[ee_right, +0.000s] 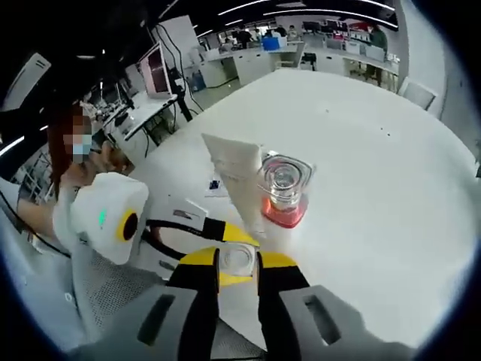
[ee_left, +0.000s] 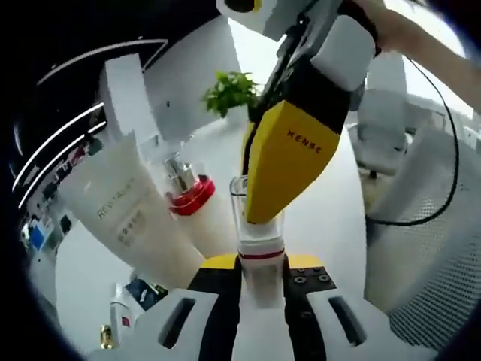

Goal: Arrange the skincare products in the storage area until every visible bottle or jar stands upright without overlapping.

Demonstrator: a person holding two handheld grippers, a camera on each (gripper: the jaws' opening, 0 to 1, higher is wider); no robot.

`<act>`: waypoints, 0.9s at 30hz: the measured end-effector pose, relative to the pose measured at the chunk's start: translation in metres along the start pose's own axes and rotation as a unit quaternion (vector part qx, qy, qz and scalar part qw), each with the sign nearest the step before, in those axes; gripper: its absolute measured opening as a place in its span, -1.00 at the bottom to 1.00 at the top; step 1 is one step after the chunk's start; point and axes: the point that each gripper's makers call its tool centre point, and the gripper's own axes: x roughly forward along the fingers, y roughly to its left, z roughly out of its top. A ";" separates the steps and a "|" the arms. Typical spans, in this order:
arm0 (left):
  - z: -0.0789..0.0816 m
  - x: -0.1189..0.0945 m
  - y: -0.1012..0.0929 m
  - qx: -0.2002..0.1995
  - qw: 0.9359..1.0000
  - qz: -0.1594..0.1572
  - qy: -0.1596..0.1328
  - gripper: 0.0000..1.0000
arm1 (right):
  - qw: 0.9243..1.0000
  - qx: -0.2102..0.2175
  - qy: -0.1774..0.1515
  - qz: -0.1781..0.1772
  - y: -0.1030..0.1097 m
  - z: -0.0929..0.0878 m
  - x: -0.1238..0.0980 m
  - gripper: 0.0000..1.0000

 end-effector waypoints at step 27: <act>-0.017 0.007 -0.011 -0.028 0.999 -0.037 0.002 -0.59 | 0.993 -0.107 -0.038 -0.007 0.003 -0.002 -0.003 -0.33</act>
